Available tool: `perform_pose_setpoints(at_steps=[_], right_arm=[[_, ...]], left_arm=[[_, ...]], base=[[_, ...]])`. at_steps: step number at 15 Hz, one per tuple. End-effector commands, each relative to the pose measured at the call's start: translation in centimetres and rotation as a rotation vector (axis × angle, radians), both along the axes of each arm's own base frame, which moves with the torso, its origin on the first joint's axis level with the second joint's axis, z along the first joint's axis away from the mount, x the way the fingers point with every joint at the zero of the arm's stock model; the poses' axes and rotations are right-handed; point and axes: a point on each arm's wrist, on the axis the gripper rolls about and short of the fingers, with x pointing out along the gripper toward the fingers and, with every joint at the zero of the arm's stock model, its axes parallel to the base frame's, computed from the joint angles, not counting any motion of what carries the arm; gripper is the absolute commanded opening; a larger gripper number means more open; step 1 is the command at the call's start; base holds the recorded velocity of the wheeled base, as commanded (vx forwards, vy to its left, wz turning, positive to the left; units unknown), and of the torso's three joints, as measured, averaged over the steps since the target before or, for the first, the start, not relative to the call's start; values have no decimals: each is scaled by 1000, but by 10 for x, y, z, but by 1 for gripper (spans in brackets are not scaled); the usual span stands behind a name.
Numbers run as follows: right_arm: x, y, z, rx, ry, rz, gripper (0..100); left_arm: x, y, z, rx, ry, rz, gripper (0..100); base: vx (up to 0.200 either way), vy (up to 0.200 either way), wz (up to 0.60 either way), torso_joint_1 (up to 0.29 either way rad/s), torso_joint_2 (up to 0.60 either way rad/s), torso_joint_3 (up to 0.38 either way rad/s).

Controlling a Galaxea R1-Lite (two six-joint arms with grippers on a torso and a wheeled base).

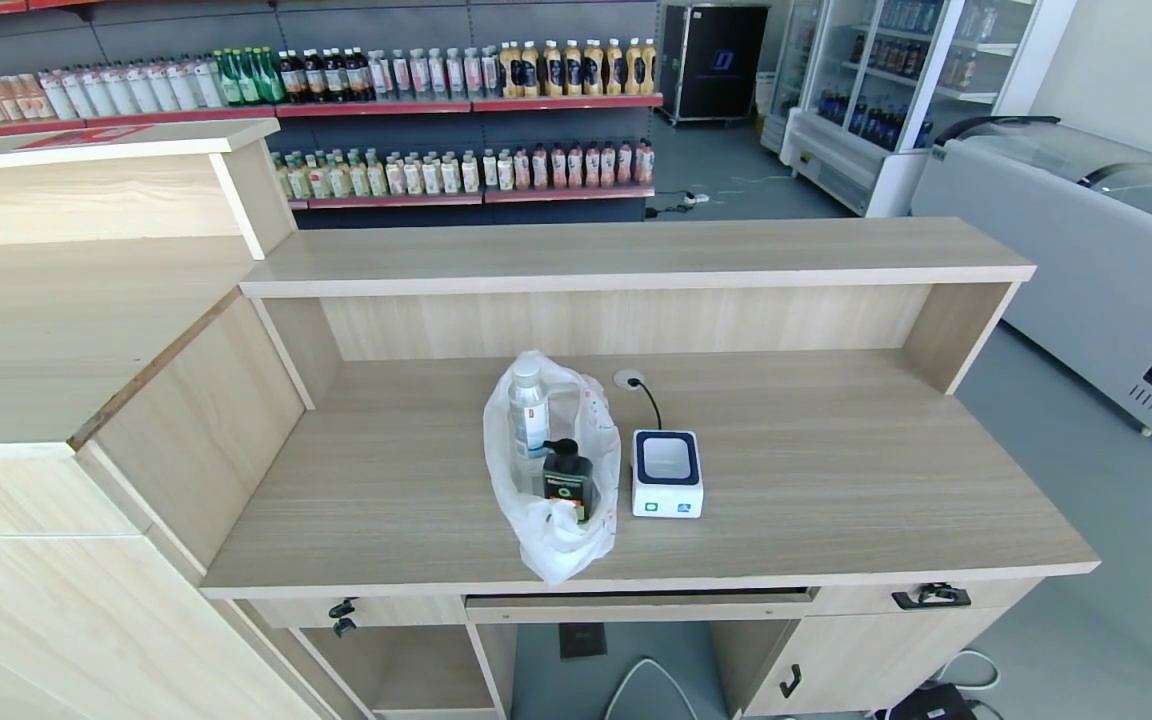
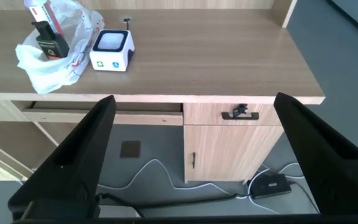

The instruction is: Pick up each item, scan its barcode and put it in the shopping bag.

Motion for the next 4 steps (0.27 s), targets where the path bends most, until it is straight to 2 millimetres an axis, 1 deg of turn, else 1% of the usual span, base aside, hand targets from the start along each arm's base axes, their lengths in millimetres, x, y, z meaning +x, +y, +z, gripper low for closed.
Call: perform_pose_setpoints(at_steps=[1, 4], right_arm=[[0, 0, 0, -2, 2, 0, 100], [0, 0, 0, 2, 4, 0, 100]], left_arm=[[0, 0, 0, 0, 0, -1, 100], [0, 0, 0, 0, 0, 0, 100]], base=[[0, 0, 0, 0, 0, 0], [0, 0, 0, 0, 0, 0]])
